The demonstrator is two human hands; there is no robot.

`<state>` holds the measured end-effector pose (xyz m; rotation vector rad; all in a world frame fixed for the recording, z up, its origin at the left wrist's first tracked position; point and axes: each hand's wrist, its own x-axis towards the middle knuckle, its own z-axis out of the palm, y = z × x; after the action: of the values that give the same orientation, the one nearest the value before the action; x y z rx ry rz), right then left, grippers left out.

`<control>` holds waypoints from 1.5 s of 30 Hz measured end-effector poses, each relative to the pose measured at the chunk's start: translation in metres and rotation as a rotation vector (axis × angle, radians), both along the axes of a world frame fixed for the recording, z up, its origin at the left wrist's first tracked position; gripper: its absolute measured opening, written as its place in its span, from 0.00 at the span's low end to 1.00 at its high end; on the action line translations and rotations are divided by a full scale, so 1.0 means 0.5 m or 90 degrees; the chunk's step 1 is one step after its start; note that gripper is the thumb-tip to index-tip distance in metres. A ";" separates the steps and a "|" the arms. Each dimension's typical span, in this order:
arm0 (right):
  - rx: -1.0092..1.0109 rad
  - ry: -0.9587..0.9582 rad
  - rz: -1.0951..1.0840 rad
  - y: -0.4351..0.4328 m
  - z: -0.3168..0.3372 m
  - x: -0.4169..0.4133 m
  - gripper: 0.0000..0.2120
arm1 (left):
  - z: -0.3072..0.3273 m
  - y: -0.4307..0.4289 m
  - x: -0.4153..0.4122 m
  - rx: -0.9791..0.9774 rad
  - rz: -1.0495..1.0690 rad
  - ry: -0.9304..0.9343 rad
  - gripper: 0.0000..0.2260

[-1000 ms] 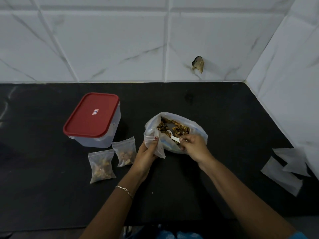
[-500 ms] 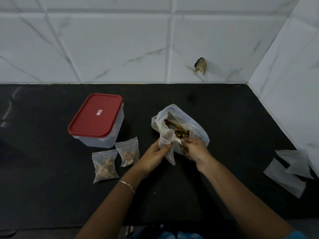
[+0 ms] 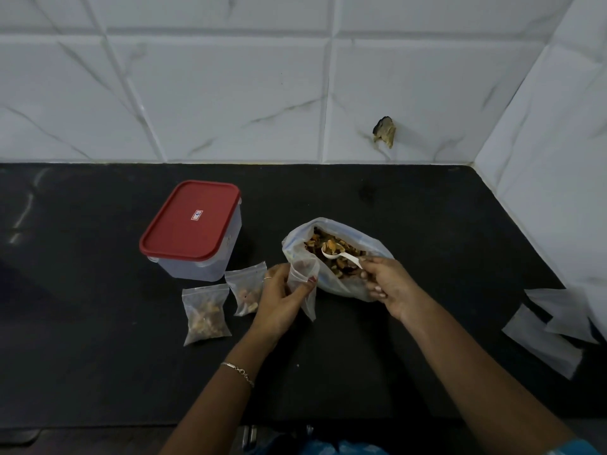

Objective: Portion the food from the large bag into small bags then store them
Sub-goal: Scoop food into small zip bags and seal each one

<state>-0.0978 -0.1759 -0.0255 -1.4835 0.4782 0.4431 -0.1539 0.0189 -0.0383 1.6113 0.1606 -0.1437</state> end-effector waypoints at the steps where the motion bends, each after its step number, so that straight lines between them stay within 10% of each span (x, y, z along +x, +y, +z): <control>1: -0.007 -0.007 0.008 -0.005 0.005 0.000 0.08 | -0.003 0.001 0.003 0.037 0.014 -0.024 0.10; 19: 0.004 -0.178 0.095 -0.062 0.157 -0.019 0.10 | 0.057 -0.061 0.086 0.146 0.010 -0.166 0.20; 34: -0.849 -0.707 0.331 0.002 0.176 -0.062 0.16 | 0.061 -0.068 0.093 0.113 0.032 -0.199 0.15; 41: -0.889 -0.768 0.343 -0.006 0.144 -0.055 0.27 | 0.057 -0.061 0.092 0.116 0.051 -0.196 0.15; 45: -0.602 -0.711 0.209 -0.011 0.135 -0.054 0.15 | 0.056 -0.059 0.089 0.126 0.044 -0.160 0.19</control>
<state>-0.1250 -0.1813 0.0422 -2.4283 -0.5516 -0.4802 -0.1093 -0.0105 -0.0103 1.8024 0.0363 0.1325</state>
